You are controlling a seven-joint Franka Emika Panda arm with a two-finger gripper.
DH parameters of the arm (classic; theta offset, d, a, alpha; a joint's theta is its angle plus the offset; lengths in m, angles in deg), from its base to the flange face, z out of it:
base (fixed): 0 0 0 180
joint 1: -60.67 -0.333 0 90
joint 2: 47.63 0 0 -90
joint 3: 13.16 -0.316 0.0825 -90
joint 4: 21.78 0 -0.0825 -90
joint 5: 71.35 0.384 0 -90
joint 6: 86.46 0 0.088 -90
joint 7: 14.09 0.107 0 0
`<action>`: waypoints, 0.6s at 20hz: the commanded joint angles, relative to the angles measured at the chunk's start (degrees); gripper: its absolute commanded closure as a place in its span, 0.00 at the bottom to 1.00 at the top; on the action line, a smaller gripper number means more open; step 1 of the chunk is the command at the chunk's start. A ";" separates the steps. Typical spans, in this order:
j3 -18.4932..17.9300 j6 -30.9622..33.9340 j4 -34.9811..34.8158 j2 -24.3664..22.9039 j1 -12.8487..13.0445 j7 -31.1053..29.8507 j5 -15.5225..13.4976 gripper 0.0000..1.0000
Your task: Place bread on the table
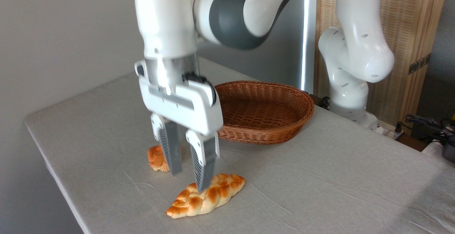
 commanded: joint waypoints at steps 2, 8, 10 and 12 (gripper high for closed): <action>6.17 8.58 2.73 -6.31 -5.08 -0.38 -6.80 0.00; 15.53 24.75 13.46 -4.47 -12.67 -1.60 -7.23 0.00; 15.35 27.41 14.79 -4.47 -12.76 -1.60 -8.55 0.00; 15.35 27.34 14.70 -4.47 -12.76 -1.52 -8.91 0.00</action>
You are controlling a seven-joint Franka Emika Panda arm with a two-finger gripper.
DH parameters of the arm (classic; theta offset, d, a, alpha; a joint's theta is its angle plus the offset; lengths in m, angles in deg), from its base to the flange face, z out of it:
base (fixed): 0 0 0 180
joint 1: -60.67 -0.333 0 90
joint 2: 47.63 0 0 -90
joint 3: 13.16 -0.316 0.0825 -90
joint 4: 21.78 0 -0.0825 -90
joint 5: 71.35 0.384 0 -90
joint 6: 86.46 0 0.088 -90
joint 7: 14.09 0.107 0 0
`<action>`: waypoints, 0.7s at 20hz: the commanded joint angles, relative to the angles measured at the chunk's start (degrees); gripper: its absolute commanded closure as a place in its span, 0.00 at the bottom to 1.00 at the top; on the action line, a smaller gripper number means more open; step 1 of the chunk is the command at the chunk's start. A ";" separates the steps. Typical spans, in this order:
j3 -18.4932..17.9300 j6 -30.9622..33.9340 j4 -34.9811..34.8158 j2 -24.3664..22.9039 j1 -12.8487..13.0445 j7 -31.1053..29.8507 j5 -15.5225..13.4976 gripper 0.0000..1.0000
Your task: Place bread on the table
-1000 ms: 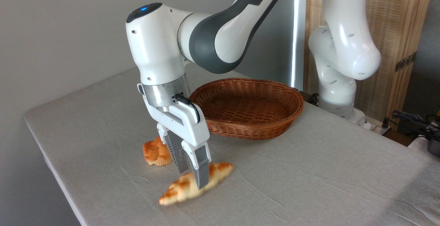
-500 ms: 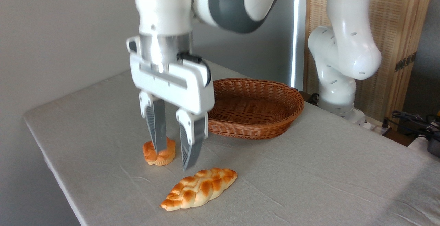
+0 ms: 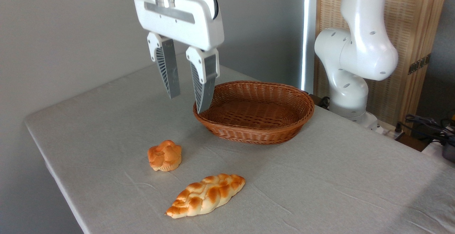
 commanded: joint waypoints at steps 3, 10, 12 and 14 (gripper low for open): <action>0.28 3.54 2.85 2.21 -1.05 -0.40 -2.17 0.00; 1.42 4.24 1.79 2.12 -0.79 -0.31 -2.17 0.00; 3.18 3.89 2.14 2.03 -0.79 -0.22 -2.17 0.00; 3.79 4.24 1.88 1.95 -0.79 -0.31 -2.17 0.00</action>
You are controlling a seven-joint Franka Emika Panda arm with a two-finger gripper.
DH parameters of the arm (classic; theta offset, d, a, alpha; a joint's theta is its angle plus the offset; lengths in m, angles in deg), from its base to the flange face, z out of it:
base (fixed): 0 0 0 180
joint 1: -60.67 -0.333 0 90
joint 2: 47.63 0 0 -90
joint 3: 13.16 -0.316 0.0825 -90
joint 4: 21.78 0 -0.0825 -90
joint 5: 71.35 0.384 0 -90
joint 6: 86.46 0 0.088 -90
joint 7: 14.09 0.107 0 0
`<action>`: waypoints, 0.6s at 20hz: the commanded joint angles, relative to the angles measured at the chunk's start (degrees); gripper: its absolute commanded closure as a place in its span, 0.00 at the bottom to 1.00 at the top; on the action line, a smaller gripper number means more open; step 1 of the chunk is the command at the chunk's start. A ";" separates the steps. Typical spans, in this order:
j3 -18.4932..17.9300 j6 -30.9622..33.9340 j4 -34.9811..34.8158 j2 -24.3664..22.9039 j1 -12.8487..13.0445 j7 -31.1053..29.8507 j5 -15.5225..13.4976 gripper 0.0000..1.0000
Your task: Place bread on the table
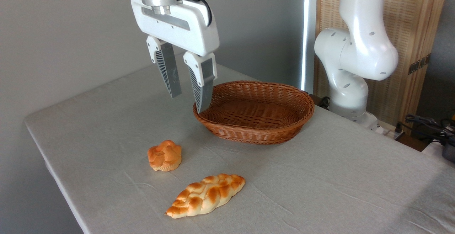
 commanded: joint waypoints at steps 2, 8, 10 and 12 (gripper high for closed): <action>3.00 1.36 0.71 0.11 -0.30 -0.32 -0.85 0.00; 2.47 1.36 0.71 0.64 -0.30 0.12 -0.76 0.00; 2.47 1.62 0.62 0.64 -0.39 0.12 -0.76 0.00; 2.47 1.71 0.62 0.64 -0.39 0.12 -0.76 0.00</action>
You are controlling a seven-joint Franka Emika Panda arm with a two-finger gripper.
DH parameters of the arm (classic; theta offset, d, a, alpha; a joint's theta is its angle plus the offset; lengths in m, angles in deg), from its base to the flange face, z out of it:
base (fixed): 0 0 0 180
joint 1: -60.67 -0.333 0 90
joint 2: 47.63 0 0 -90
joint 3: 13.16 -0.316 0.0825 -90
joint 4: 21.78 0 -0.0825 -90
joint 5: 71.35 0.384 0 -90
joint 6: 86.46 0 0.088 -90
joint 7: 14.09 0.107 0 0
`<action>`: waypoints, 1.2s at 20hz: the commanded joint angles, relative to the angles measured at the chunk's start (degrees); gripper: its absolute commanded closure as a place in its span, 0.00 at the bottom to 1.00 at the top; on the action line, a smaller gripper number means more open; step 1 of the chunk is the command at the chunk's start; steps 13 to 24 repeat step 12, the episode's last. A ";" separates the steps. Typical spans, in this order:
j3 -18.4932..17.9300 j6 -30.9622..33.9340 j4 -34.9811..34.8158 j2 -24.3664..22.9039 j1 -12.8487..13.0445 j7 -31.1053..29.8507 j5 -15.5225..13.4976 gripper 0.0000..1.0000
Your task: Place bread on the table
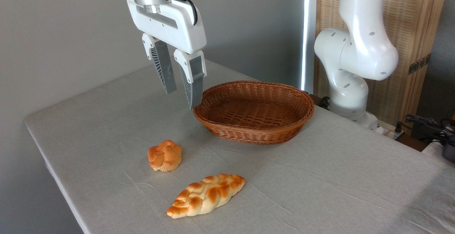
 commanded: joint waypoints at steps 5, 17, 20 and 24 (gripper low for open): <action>-0.59 1.56 0.81 0.11 -0.31 0.12 -0.67 0.00; -0.59 1.39 0.90 -0.06 -0.40 -0.40 0.38 0.00; -0.59 1.39 0.90 -0.06 -0.40 -0.40 0.38 0.00; -0.59 1.39 0.90 -0.06 -0.40 -0.40 0.38 0.00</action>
